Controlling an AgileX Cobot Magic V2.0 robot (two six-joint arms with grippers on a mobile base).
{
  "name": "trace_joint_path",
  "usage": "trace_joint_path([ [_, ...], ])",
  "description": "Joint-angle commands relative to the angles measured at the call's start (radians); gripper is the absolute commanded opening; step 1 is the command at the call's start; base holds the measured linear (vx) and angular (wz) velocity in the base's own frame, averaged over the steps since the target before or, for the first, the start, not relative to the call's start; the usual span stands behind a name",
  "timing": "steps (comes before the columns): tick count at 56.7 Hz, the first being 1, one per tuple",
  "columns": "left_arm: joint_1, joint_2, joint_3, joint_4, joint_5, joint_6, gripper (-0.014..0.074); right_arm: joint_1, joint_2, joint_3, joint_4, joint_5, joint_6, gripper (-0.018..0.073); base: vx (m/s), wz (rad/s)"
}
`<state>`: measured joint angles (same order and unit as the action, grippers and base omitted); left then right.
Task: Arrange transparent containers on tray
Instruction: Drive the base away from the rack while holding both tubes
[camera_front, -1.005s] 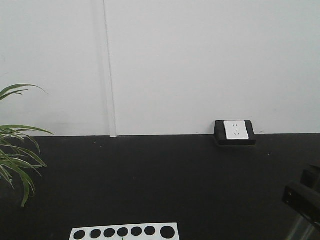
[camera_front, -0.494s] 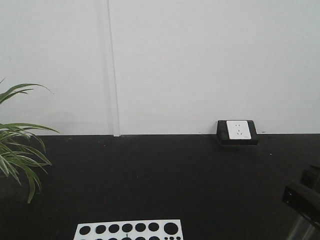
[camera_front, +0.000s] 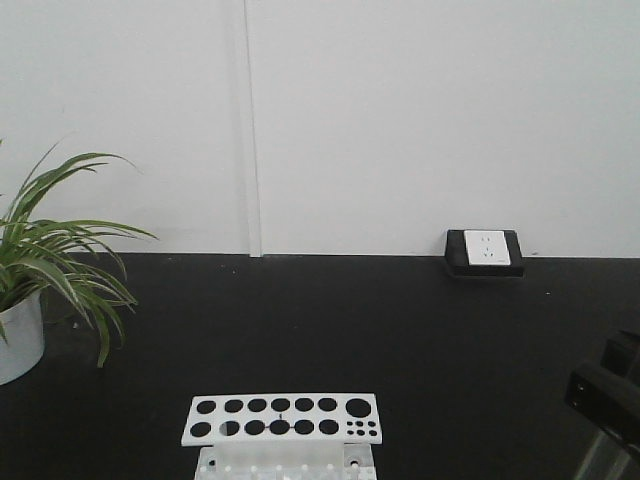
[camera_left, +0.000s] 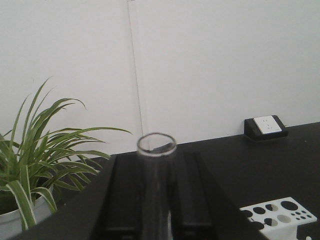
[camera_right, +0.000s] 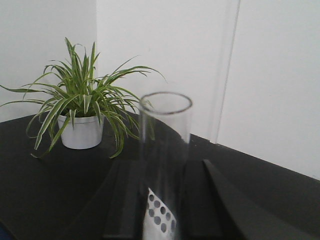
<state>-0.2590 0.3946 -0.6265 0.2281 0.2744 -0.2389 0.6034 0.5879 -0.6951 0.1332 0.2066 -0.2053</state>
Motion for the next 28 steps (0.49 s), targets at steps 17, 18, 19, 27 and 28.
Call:
trace_joint_path([
  [17,-0.006,0.009,-0.035,-0.001,-0.078,-0.002,0.0111,-0.006,0.002,-0.03,-0.006,-0.085,-0.005,0.0093,-0.19,0.13],
  [18,-0.006,0.009,-0.035,-0.001,-0.078,-0.002,0.0111,-0.006,0.002,-0.03,-0.006,-0.085,-0.005,0.0093,-0.22,0.11],
  [19,-0.006,0.009,-0.035,-0.001,-0.078,-0.002,0.0111,-0.006,0.002,-0.03,-0.006,-0.085,-0.005,0.0093,-0.22,0.1],
  [27,-0.006,0.009,-0.035,-0.001,-0.078,-0.002,0.0111,-0.006,0.002,-0.03,-0.006,-0.085,-0.005,0.0093,-0.24,0.08],
  [28,-0.006,0.009,-0.035,-0.001,-0.078,-0.002,0.0111,-0.006,0.002,-0.03,-0.006,-0.085,-0.005,0.0093,-0.24,0.04],
])
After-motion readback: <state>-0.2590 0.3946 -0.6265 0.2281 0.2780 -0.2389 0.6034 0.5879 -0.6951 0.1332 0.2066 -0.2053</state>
